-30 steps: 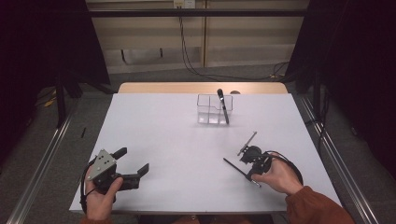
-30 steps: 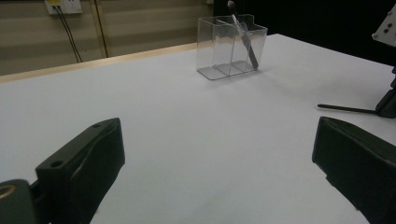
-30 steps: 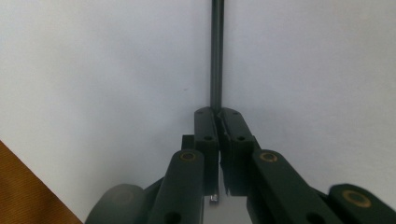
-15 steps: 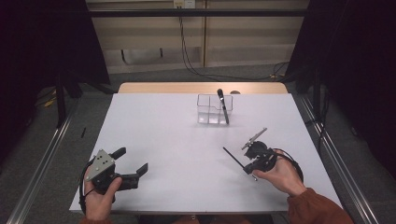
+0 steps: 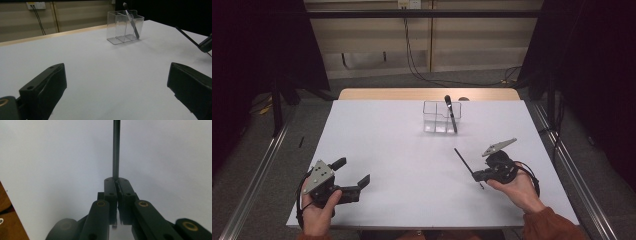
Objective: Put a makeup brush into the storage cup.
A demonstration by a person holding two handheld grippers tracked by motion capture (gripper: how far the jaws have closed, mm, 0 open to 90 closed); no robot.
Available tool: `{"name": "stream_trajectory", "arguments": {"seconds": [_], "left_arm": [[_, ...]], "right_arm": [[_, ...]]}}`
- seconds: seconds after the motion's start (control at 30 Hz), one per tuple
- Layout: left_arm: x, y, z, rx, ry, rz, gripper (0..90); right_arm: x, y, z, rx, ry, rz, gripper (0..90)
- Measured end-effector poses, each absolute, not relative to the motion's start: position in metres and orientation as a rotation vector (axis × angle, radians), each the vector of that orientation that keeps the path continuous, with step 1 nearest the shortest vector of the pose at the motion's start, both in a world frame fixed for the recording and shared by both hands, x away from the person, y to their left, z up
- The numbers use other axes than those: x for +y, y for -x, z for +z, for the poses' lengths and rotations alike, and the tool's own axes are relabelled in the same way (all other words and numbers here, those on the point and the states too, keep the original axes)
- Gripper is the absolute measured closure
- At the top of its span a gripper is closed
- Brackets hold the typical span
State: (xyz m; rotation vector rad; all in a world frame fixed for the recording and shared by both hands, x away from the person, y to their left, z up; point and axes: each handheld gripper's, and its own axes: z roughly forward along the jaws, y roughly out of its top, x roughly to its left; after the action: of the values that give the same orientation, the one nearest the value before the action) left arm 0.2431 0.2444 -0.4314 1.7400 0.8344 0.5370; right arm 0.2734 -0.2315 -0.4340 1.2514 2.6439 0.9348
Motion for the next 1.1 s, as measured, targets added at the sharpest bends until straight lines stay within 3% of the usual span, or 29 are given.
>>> {"name": "stream_trajectory", "arguments": {"seconds": [0.67, 1.1], "left_arm": [[0.244, -0.242, -0.430, 0.816, -1.740, 0.540, 2.4], [0.240, -0.240, -0.428, 0.783, -1.747, 0.519, 2.3]], "right_arm": [[-0.241, -0.264, -0.423, 2.335, -1.118, 1.373, 86.8], [-0.226, -0.266, -0.420, 2.390, -0.990, 1.443, 86.7]]}}
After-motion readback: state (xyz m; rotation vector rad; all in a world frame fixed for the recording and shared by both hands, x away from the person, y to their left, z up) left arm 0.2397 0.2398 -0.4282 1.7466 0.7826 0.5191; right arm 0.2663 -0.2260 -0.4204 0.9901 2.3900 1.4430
